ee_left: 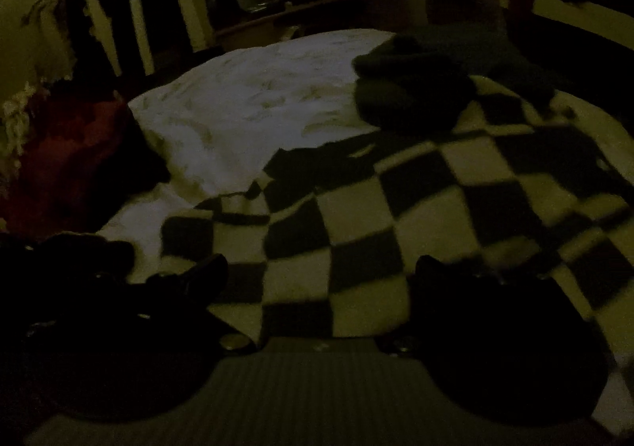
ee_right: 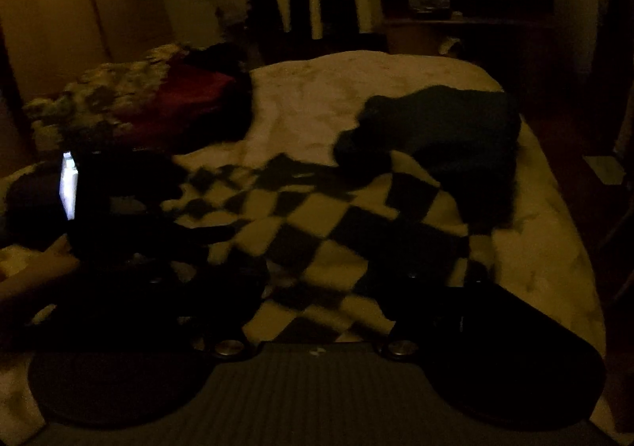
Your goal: Fold small clothes
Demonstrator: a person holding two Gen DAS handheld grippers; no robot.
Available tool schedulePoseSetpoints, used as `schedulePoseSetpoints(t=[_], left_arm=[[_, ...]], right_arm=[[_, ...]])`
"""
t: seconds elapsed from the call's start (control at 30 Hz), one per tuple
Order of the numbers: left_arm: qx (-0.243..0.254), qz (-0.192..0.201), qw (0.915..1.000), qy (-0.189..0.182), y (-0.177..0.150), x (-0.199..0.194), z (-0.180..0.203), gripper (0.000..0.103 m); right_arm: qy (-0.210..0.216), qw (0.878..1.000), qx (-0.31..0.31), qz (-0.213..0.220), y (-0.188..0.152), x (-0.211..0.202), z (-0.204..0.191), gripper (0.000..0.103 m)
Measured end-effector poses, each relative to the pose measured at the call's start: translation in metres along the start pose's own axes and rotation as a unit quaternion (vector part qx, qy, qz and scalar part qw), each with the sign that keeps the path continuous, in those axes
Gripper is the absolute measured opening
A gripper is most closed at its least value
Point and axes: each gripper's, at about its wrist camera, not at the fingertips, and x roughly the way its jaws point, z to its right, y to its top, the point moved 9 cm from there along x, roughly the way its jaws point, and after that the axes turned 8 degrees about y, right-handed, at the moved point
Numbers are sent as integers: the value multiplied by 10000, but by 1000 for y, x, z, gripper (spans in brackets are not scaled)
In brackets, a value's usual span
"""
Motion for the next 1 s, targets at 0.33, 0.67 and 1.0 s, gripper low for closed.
schedulePoseSetpoints(t=[0.33, 0.67, 1.0], left_arm=[[316, -302, 9987, -271, -54, -110, -41, 103], [-161, -989, 9929, -638, -117, -166, -90, 103], [-1393, -1580, 9708, -1148, -133, -129, -116, 93]], right_arm=[[425, 9952, -114, -873, -37, -89, -73, 95], [107, 9902, 149, -1384, -91, -110, -83, 103], [35, 9914, 1037, -795, -123, -83, -67, 103]])
